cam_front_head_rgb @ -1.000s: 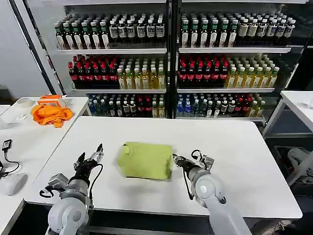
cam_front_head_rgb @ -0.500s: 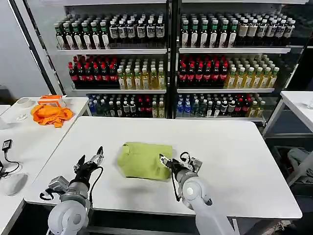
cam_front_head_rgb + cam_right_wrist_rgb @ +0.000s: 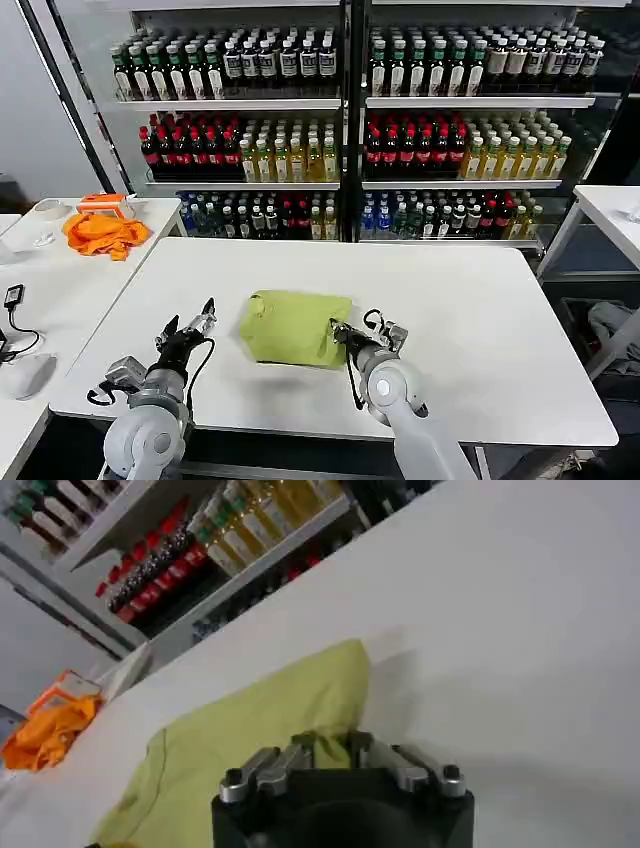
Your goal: Fold and organize the clothes.
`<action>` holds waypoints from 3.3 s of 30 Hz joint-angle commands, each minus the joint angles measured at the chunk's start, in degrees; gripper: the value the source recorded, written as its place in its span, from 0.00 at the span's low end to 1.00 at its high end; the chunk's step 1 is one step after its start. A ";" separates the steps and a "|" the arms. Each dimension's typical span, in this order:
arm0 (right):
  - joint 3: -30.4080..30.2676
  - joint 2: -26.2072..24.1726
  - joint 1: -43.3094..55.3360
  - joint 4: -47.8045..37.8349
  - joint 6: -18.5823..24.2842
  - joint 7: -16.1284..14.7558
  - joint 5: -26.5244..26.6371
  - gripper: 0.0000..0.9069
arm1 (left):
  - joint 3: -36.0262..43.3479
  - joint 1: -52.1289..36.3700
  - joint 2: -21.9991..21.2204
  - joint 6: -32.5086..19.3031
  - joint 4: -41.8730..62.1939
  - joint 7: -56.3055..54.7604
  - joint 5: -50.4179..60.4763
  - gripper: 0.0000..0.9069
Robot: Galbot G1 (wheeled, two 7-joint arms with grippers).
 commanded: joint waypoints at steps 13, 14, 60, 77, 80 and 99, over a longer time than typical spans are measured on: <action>3.23 -2.60 0.99 -0.77 -1.04 -2.46 0.47 0.00 | -0.19 0.27 0.14 0.09 1.07 0.07 -0.01 1.00; 3.34 -3.29 0.99 -0.46 -1.31 -2.53 0.43 0.00 | -0.18 0.30 0.14 0.07 1.05 0.07 -0.01 1.00; 13.16 -20.74 -15.57 12.44 21.09 -12.62 -41.74 1.00 | 5.50 2.41 0.40 -0.94 -3.24 3.18 12.00 1.00; 22.81 -16.85 -35.52 27.55 23.82 -15.06 -39.73 1.00 | 10.38 5.50 1.69 -3.36 -6.26 6.85 32.57 1.00; 22.73 -16.56 -35.04 27.12 23.73 -15.33 -39.49 1.00 | 10.50 5.61 1.42 -3.15 -6.42 6.87 32.62 1.00; 22.88 -14.82 -34.79 27.68 22.99 -15.22 -41.12 1.00 | 11.39 5.04 2.37 -2.24 -4.81 6.75 32.19 1.00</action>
